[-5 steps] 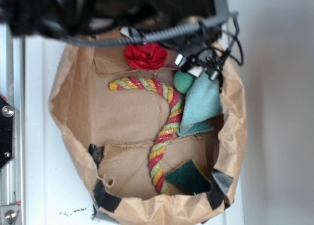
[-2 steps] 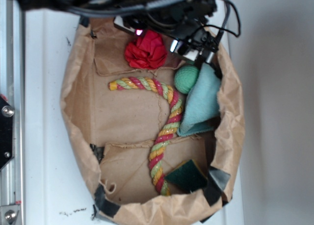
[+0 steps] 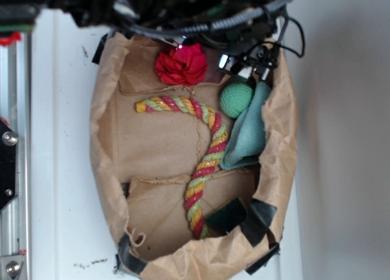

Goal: Grab the red paper.

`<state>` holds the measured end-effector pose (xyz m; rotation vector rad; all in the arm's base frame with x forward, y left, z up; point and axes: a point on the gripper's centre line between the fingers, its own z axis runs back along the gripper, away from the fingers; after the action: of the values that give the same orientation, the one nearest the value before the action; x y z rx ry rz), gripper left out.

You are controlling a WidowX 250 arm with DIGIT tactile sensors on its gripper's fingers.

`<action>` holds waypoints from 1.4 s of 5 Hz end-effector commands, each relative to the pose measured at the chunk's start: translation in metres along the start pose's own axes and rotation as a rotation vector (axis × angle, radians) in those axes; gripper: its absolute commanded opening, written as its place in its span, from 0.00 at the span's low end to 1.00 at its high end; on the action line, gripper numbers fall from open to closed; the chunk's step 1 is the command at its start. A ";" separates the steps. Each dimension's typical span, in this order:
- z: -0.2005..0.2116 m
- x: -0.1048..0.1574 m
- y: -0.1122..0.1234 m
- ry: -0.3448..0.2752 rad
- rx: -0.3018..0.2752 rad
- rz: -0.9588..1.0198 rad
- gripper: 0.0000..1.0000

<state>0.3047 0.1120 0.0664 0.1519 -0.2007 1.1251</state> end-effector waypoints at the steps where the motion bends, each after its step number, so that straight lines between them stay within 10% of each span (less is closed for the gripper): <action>1: 0.006 0.005 0.019 -0.031 0.034 -0.016 1.00; 7: 0.009 0.032 0.054 -0.020 -0.015 0.020 1.00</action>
<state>0.2816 0.1318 0.0651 0.1520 -0.1708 1.0915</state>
